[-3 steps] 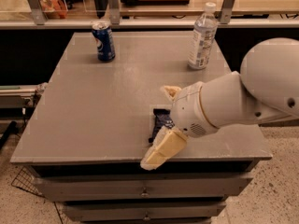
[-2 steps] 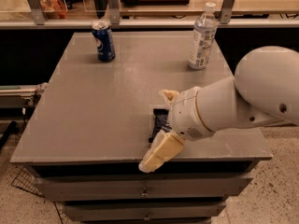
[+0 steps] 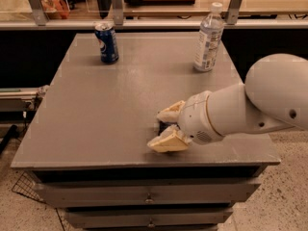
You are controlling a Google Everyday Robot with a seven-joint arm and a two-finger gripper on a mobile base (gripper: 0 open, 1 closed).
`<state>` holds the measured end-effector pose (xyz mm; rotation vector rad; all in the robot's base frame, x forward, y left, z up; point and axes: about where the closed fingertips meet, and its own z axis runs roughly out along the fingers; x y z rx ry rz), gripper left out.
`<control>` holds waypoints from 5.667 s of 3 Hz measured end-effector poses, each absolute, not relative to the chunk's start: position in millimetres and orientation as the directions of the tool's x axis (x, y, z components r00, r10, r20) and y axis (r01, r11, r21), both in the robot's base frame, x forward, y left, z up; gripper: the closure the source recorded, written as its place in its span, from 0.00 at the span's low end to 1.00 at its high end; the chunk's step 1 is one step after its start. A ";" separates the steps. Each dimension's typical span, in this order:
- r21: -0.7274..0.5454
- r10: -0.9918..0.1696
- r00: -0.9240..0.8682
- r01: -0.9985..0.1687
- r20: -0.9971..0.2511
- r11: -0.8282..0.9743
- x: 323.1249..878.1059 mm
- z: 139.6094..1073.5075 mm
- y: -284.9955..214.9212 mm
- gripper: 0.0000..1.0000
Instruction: Move rxbar blueberry near blue plastic bottle
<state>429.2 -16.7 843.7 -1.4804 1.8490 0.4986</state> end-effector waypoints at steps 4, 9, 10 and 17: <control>-0.114 -0.687 -0.132 -0.947 -0.714 0.300 428.3 831.0 -33.3 1.00; -0.336 -0.801 0.086 -0.930 -0.592 0.148 493.8 955.2 -59.8 0.53; -0.273 -0.818 0.020 -0.947 -0.575 0.169 472.0 928.4 -78.7 0.30; -0.084 -0.731 -0.196 -0.941 -0.653 0.327 434.6 832.1 -51.9 0.69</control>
Offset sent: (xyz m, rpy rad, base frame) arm -0.0010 -0.0311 -0.0310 -0.0141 0.0375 -0.0600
